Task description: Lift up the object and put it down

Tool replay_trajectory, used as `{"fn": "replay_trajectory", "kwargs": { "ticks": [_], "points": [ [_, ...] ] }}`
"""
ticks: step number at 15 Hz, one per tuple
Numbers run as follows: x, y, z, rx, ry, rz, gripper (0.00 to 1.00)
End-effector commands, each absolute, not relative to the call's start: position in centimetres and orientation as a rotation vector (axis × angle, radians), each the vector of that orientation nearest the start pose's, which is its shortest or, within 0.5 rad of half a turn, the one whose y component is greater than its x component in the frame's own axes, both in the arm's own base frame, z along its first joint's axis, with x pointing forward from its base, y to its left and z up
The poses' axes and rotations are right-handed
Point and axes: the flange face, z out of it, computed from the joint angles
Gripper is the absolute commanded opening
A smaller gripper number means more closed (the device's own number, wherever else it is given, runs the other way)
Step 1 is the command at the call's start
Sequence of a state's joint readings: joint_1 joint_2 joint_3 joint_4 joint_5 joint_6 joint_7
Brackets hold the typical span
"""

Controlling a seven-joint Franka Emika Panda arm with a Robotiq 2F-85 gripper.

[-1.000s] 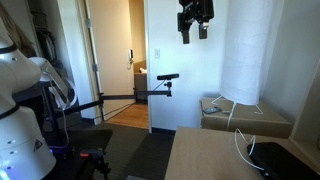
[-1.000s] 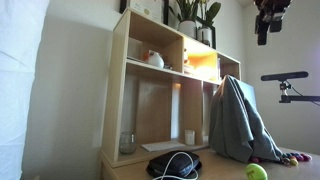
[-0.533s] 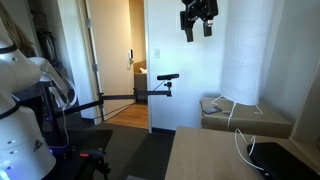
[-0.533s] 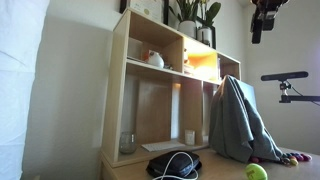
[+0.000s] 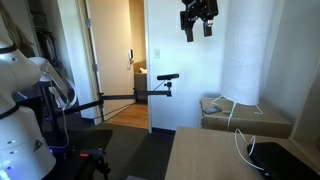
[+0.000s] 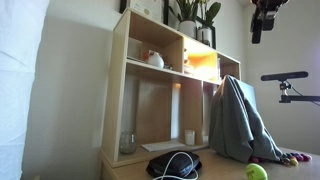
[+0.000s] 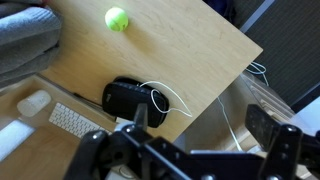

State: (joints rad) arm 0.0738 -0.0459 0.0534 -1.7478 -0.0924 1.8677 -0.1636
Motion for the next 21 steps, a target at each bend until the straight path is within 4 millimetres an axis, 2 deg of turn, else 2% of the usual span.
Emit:
{"fn": "replay_trajectory", "kwargs": {
  "ticks": [1, 3, 6, 11, 17, 19, 20, 21],
  "points": [
    [56.5, 6.7, 59.2, -3.210, -0.484, -0.262, 1.00],
    [57.4, 6.3, 58.9, -3.216, -0.466, -0.246, 1.00],
    [58.8, 4.5, 58.2, -3.215, -0.384, -0.224, 1.00],
    [60.9, -0.8, 57.6, -3.176, -0.201, -0.210, 1.00],
    [61.9, -7.1, 58.4, -3.077, 0.031, -0.244, 1.00],
    [62.0, -8.1, 58.5, -3.061, 0.077, -0.255, 1.00],
    [61.5, -7.7, 58.0, -3.085, 0.028, -0.265, 1.00],
    [61.6, -8.1, 58.0, -3.081, 0.041, -0.270, 1.00]
  ]
}}
